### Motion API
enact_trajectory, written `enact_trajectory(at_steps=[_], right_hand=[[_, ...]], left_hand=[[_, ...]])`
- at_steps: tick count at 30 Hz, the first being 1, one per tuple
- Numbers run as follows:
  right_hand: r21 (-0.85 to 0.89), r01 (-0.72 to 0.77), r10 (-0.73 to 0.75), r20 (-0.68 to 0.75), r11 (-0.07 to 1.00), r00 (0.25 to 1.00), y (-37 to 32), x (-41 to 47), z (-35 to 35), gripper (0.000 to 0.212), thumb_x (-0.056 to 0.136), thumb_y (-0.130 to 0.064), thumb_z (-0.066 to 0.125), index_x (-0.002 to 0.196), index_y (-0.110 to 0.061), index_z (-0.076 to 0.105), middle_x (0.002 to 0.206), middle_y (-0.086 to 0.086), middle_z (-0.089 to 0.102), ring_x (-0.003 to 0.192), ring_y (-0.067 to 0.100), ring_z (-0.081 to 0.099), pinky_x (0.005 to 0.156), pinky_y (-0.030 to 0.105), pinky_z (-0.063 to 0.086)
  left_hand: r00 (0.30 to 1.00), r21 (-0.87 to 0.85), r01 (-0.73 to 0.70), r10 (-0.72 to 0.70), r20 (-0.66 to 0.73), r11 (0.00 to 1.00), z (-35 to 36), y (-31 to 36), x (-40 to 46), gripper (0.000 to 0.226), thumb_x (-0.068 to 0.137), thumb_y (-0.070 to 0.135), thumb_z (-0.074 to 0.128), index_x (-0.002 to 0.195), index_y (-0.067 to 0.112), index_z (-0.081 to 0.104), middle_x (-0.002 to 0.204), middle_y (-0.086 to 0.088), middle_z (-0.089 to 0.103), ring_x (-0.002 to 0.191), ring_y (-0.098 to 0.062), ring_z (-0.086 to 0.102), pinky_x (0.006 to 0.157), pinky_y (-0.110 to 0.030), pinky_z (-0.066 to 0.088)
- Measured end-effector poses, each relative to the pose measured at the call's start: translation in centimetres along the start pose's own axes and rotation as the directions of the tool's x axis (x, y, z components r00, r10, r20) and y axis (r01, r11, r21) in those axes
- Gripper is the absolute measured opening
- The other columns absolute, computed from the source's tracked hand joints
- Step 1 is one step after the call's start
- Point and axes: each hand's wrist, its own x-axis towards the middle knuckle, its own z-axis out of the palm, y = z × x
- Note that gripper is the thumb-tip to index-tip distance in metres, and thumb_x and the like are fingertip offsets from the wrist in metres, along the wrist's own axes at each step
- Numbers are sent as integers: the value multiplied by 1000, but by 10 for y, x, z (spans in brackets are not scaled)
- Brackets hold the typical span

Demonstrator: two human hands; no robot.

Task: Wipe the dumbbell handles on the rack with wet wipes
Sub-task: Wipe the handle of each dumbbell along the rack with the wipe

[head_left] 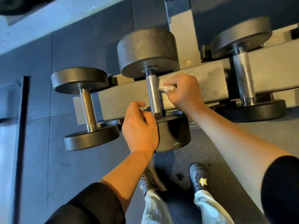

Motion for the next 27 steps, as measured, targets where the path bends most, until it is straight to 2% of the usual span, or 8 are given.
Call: enact_trajectory(at_steps=[2,5,9,14,19,21,24,27], right_hand=[[195,-26,42,-82,980,996,-11,8,7,21,77,-25,66,93,-15,75,92,0,72,87,14,65,75,34,53],[357,-59,108,-118,932,987,-18,15,15,16,82,-12,65,96,-9,72,90,0,70,86,11,63,78,26,51],[384,-151,186,-54,911,981,-9,10,23,25,77,-1,65,101,-7,71,97,4,71,93,16,65,84,31,52],[330,-125,92,113,936,989,-6,-8,2,19,74,0,70,91,-8,74,95,8,72,85,18,67,75,31,55],[312,-129,16,341,941,940,-8,-31,-16,7,75,3,69,82,3,72,87,17,70,70,5,61,70,18,50],[254,-119,47,272,960,961,-9,-31,-17,14,77,0,69,90,-5,73,89,5,69,79,12,62,73,22,51],[259,-18,33,-56,966,998,-19,-19,-11,22,78,-3,67,98,-10,71,92,-2,67,83,11,61,70,18,49],[214,115,-98,-85,970,992,-21,-4,3,21,72,-6,69,92,-11,73,90,2,66,79,13,59,66,15,44]], left_hand=[[1000,15,-2,2,-3,1000,1,0,0,16,88,5,49,100,11,58,66,7,45,59,-6,46,60,-5,36],[1000,29,4,-4,-3,1000,1,0,1,16,88,4,48,99,11,58,66,7,45,59,-5,45,60,-4,34],[1000,34,-5,5,1,999,3,-2,1,16,88,3,48,97,11,58,66,6,45,59,-6,44,59,-6,34],[1000,43,-25,25,1,999,3,-4,2,14,87,4,46,92,12,57,65,8,44,57,-5,43,58,-6,33],[999,29,-43,43,-7,999,4,-8,2,14,84,11,43,90,15,55,66,6,46,58,-5,43,58,-9,34],[999,24,-40,40,-4,999,4,-8,2,15,84,12,42,90,16,54,66,6,46,57,-5,43,57,-10,35],[999,27,-33,34,-2,999,5,-7,3,16,82,14,40,89,18,53,66,5,46,57,-6,43,57,-9,35],[999,23,-34,34,-6,999,5,-7,2,15,82,12,41,89,16,54,67,6,46,57,-4,44,57,-7,34]])
